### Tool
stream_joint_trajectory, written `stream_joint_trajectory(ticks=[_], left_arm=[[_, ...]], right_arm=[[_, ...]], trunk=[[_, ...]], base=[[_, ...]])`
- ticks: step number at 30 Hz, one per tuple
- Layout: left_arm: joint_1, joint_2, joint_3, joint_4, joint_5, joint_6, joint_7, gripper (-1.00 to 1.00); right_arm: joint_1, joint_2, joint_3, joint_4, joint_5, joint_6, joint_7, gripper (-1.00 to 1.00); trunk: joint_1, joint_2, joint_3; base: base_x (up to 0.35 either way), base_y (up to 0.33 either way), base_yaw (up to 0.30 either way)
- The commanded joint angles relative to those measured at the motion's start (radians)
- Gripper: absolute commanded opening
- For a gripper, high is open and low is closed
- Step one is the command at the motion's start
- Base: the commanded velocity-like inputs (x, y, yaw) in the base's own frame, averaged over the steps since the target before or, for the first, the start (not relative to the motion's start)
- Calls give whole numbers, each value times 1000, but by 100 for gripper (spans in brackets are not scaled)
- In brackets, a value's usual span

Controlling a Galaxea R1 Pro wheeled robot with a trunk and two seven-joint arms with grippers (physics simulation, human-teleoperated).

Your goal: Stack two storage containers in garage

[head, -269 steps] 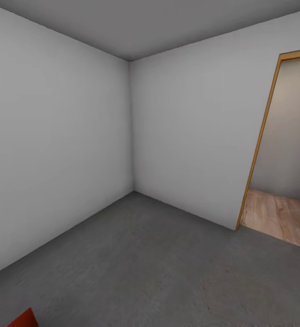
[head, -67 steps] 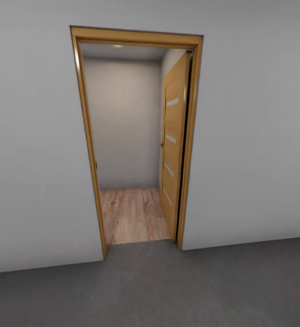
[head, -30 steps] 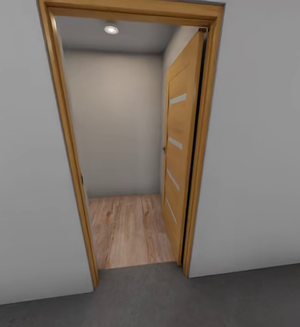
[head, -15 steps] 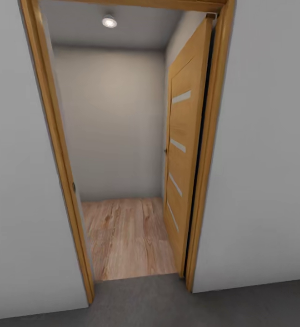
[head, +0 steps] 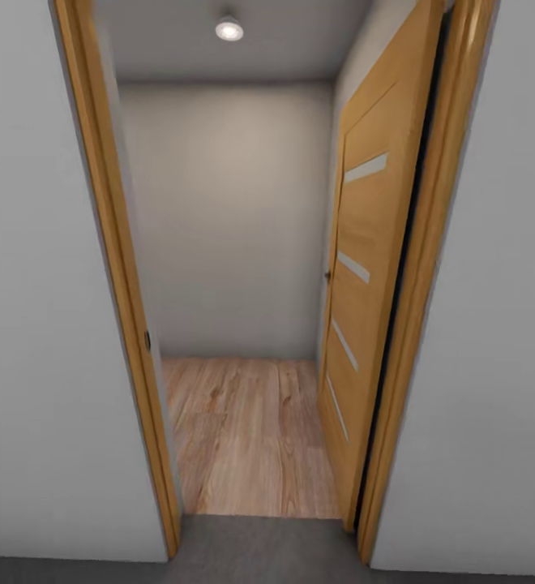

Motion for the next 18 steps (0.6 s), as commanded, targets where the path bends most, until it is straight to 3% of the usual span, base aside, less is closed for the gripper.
stream_joint_trajectory(ticks=[1,8,18], left_arm=[[-1,0,0,1,5,-3,1,100],[-1,0,0,1,5,-3,1,100],[-1,0,0,1,5,-2,1,100]], right_arm=[[-1,0,8,3,-10,-6,3,100],[-1,0,8,3,-10,-6,3,100],[-1,-2,8,3,-7,-6,3,100]], trunk=[[1,-1,-1],[1,-1,-1],[1,-1,-1]], base=[[299,-137,272],[298,-137,254],[301,-114,30]])
